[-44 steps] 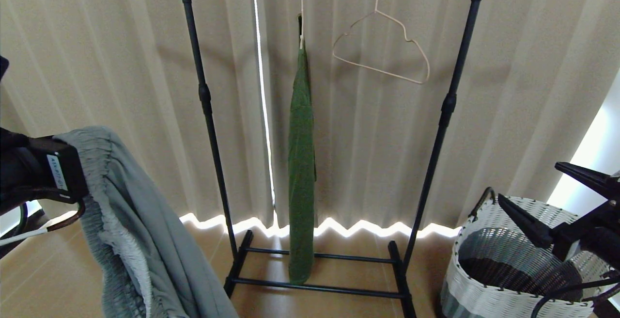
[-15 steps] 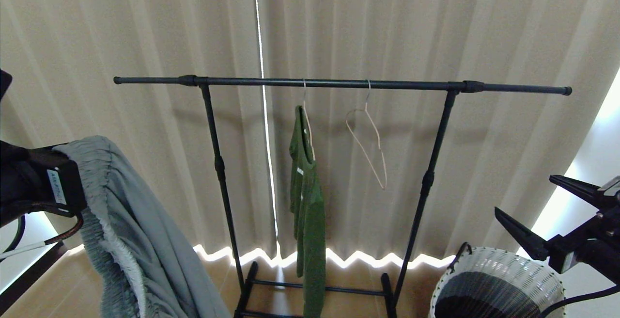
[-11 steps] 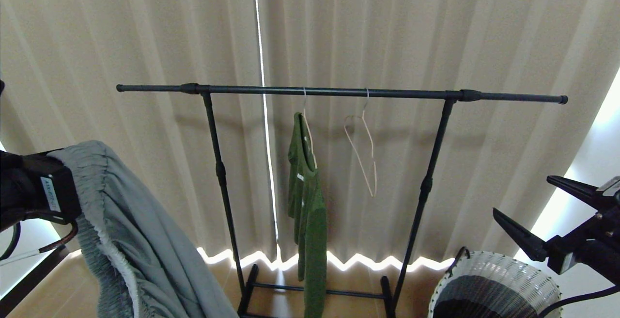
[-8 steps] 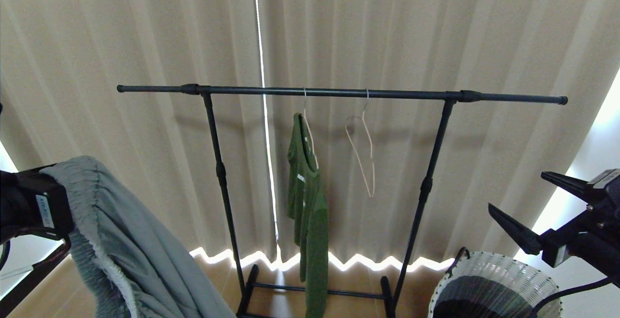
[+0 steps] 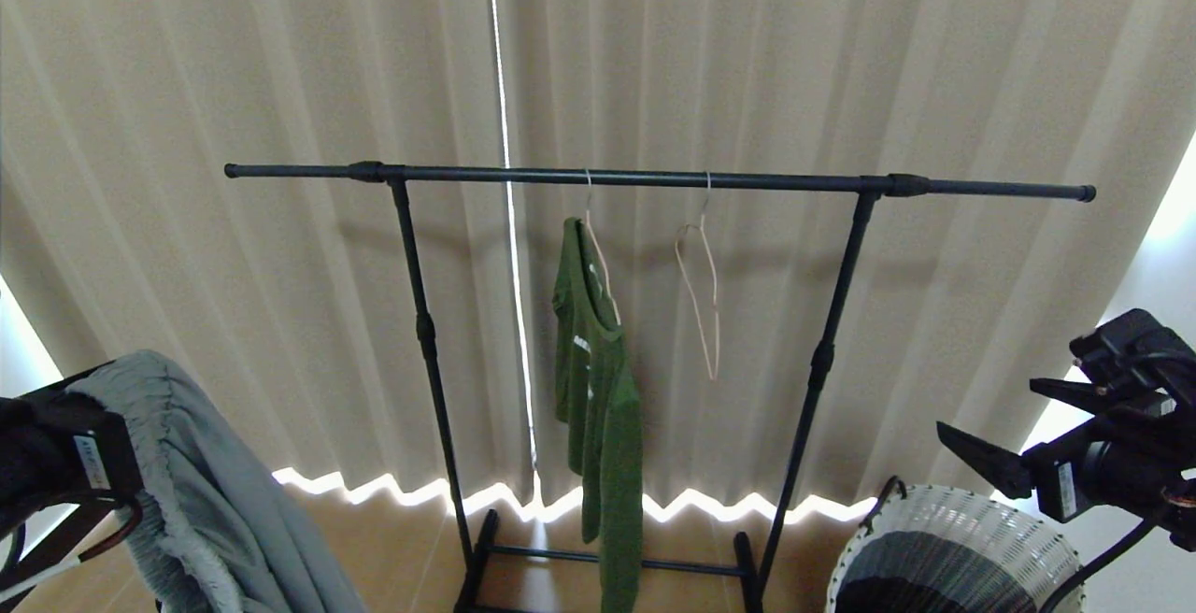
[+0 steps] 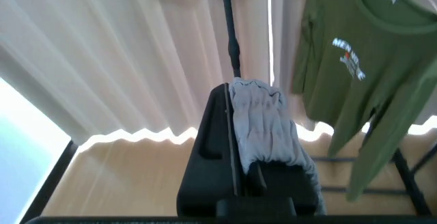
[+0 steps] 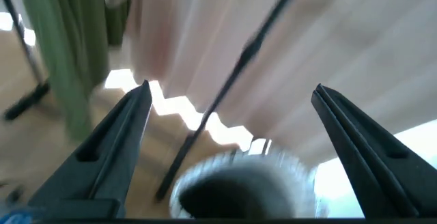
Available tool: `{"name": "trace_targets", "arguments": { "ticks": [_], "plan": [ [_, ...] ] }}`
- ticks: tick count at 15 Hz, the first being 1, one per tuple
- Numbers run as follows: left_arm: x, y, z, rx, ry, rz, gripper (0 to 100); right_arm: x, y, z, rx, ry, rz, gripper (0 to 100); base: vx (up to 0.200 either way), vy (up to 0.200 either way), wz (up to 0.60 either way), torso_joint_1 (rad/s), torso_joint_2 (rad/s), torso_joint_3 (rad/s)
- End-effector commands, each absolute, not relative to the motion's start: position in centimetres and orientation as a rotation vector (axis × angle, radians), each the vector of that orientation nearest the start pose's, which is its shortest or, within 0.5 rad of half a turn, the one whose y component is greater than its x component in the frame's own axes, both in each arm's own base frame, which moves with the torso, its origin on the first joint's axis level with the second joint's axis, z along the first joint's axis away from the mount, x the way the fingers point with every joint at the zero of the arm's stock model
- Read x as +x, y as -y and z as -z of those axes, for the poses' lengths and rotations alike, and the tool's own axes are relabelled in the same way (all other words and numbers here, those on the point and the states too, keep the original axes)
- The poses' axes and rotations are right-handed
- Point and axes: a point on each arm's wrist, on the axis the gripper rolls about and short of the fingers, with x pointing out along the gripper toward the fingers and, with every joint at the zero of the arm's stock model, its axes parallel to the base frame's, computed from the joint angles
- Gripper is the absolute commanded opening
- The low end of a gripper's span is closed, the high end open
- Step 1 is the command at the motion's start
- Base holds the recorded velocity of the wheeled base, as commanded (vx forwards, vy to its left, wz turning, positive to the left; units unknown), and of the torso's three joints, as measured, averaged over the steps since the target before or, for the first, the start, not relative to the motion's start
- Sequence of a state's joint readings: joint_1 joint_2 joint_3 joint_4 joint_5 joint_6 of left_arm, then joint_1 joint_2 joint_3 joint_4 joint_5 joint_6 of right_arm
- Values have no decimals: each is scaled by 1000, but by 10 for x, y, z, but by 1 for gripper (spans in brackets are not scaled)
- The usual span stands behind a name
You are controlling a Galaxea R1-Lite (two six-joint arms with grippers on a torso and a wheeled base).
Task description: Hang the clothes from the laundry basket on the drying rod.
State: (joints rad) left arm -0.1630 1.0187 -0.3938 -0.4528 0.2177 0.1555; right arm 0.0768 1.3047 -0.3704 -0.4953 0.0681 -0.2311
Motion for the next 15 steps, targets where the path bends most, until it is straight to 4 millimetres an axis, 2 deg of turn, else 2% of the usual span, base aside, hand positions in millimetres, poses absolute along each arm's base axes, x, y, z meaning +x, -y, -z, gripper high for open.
{"name": "trace_targets", "arguments": {
  "ticks": [1, 4, 11, 15],
  "plan": [
    [127, 15, -187, 174, -208, -27, 0, 176, -15, -189, -135, -383, -166, 100, 0, 0, 0, 0, 0, 0],
    [126, 17, -186, 165, -202, 65, 0, 173, -15, -206, -133, -401, -169, 100, 0, 0, 0, 0, 0, 0],
    [129, 18, -187, 158, -205, 67, 0, 175, -19, -207, -146, -408, -185, 100, 0, 0, 0, 0, 0, 0],
    [130, 18, -186, 158, -214, 68, 0, 175, -19, -207, -147, -403, -185, 100, 0, 200, 0, 1, -1, 2]
  ]
}}
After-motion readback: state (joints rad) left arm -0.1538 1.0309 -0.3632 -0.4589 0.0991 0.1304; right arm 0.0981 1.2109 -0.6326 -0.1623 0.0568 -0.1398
